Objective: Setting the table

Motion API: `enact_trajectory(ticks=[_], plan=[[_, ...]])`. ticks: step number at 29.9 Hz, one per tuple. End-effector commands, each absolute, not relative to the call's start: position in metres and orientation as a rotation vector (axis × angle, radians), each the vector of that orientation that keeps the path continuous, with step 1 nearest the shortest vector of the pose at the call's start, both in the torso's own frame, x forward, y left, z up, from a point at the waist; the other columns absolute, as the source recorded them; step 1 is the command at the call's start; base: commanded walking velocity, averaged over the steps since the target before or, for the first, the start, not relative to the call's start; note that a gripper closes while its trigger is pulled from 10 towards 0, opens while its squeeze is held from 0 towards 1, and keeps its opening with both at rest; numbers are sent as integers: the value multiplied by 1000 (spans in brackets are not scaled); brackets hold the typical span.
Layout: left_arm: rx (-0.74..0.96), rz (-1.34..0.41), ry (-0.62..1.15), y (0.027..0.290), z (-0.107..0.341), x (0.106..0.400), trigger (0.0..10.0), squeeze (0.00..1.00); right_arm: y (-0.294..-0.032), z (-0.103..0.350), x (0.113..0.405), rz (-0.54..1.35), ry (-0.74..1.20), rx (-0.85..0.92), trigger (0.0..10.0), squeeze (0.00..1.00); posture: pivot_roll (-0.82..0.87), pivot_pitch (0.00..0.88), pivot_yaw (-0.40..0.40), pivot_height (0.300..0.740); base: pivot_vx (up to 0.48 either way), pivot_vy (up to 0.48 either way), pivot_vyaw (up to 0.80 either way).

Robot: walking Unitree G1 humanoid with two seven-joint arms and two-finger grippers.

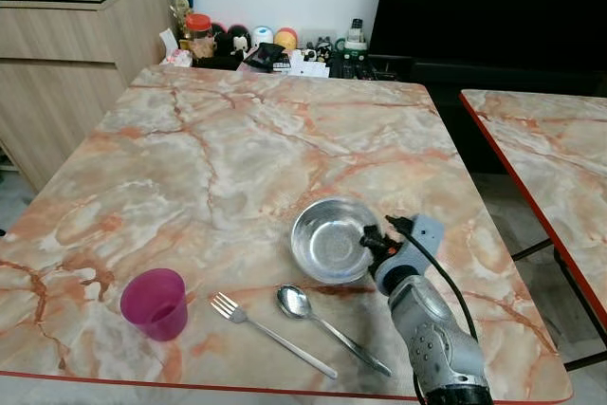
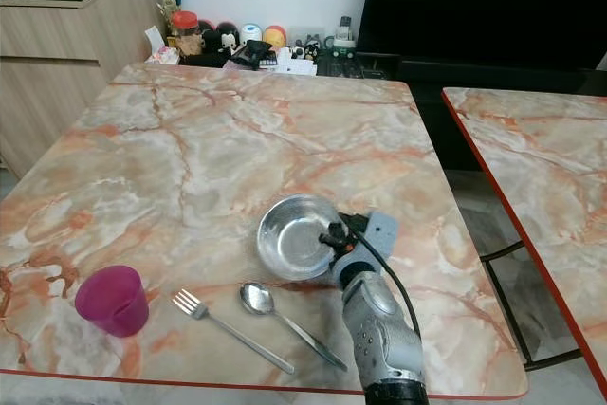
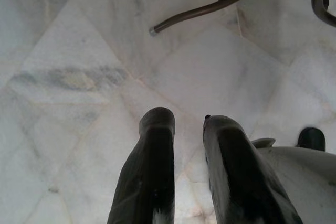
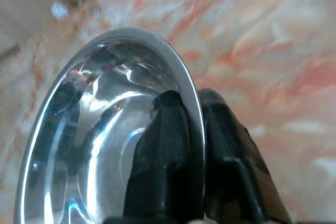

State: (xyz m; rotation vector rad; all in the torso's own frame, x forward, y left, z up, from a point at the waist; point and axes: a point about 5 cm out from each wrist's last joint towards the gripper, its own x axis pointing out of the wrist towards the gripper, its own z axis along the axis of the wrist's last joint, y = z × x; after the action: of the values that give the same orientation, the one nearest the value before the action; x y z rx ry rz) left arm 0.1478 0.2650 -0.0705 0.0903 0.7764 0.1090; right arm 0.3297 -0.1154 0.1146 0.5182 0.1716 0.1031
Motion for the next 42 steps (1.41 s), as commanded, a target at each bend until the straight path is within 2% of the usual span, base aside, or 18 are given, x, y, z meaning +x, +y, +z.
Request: enact_trajectory(ticks=[1, 4, 9, 17, 30, 42], plan=[[67, 153, 802, 269, -74, 139, 10000, 0, -123, 129, 329, 102, 49, 580, 10000, 0, 112, 68, -48, 740, 0, 0, 0], [61, 183, 804, 277, -72, 136, 10000, 0, -132, 144, 328, 110, -73, 640, 10000, 0, 111, 66, -47, 740, 0, 0, 0], [53, 225, 798, 286, -69, 134, 10000, 0, -138, 153, 326, 135, -160, 687, 10000, 0, 118, 62, -50, 740, 0, 0, 0], [67, 230, 796, 296, -66, 130, 10000, 0, -148, 155, 323, 147, -213, 678, 10000, 0, 118, 50, -45, 740, 0, 0, 0], [71, 178, 800, 286, -69, 131, 10000, 0, -147, 158, 323, 146, -247, 684, 10000, 0, 112, 3, -44, 740, 0, -400, 0], [67, 169, 801, 282, -70, 132, 10000, 0, -152, 162, 323, 118, -275, 687, 10000, 0, 103, 22, -44, 740, 0, -451, 0]])
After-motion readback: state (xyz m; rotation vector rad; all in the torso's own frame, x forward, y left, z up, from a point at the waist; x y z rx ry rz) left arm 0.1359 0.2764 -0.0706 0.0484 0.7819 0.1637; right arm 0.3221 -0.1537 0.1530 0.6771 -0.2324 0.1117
